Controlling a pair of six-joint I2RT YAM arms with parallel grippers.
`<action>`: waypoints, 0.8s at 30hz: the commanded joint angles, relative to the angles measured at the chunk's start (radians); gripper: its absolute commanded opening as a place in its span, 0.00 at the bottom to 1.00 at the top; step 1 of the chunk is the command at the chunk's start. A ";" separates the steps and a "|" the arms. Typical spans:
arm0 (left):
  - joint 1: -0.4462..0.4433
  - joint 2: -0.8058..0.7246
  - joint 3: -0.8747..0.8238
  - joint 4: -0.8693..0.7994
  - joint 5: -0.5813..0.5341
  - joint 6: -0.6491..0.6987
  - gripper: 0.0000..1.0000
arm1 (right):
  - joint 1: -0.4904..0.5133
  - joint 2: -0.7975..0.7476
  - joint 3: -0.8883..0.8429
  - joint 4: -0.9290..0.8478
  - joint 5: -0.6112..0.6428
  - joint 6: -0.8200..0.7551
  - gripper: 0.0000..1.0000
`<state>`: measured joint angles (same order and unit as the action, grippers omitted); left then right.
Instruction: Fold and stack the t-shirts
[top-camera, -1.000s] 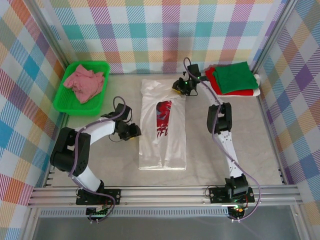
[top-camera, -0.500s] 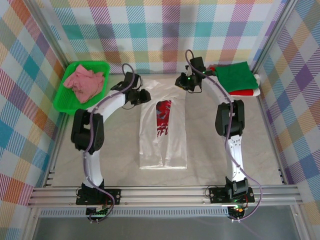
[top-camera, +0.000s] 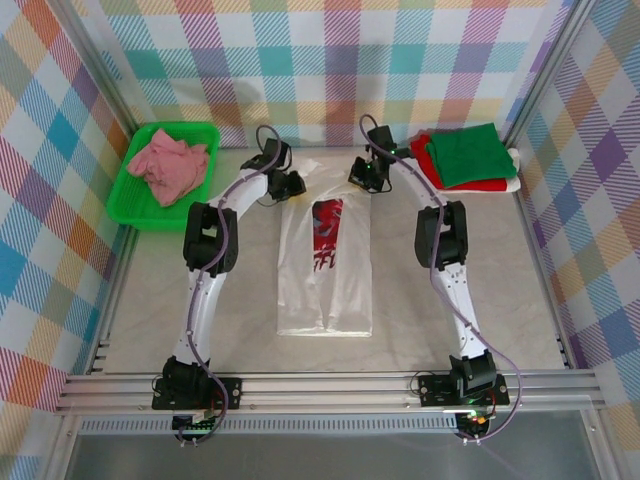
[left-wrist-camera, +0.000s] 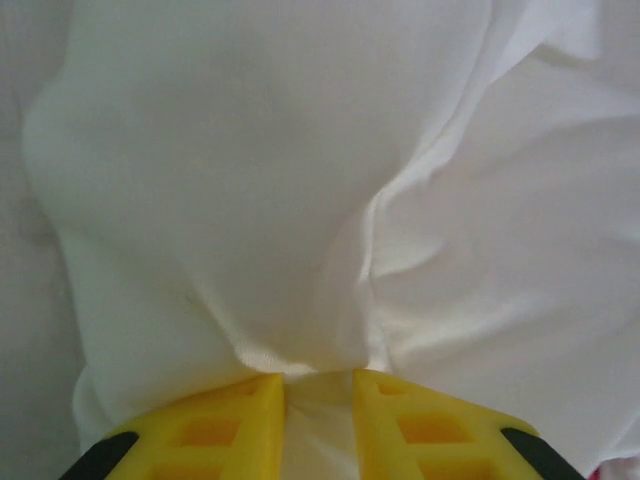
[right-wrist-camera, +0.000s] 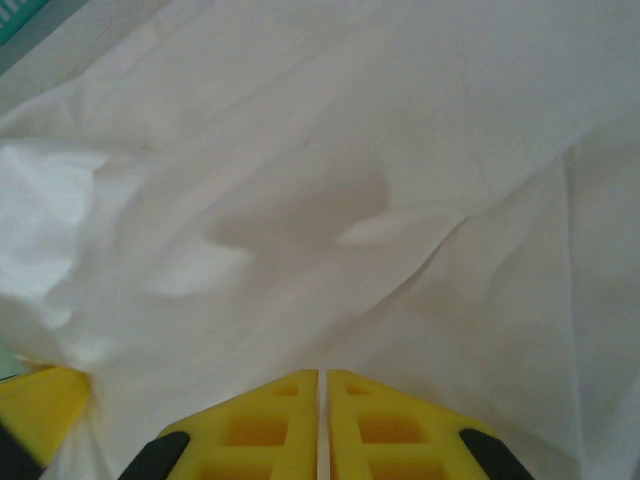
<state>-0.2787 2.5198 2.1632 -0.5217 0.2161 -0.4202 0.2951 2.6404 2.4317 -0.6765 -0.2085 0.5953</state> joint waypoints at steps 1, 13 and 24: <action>0.012 0.105 0.081 -0.025 0.010 -0.061 0.26 | -0.022 0.084 0.073 -0.029 -0.065 0.075 0.10; 0.030 0.173 0.323 -0.085 0.046 -0.092 0.30 | -0.065 0.142 0.296 0.026 -0.163 0.060 0.13; 0.025 -0.427 -0.181 -0.015 -0.014 -0.046 0.39 | -0.009 -0.458 -0.219 -0.025 -0.162 -0.144 0.37</action>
<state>-0.2584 2.3684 2.1746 -0.6113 0.2245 -0.4782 0.2428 2.4252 2.4039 -0.6971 -0.3756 0.5514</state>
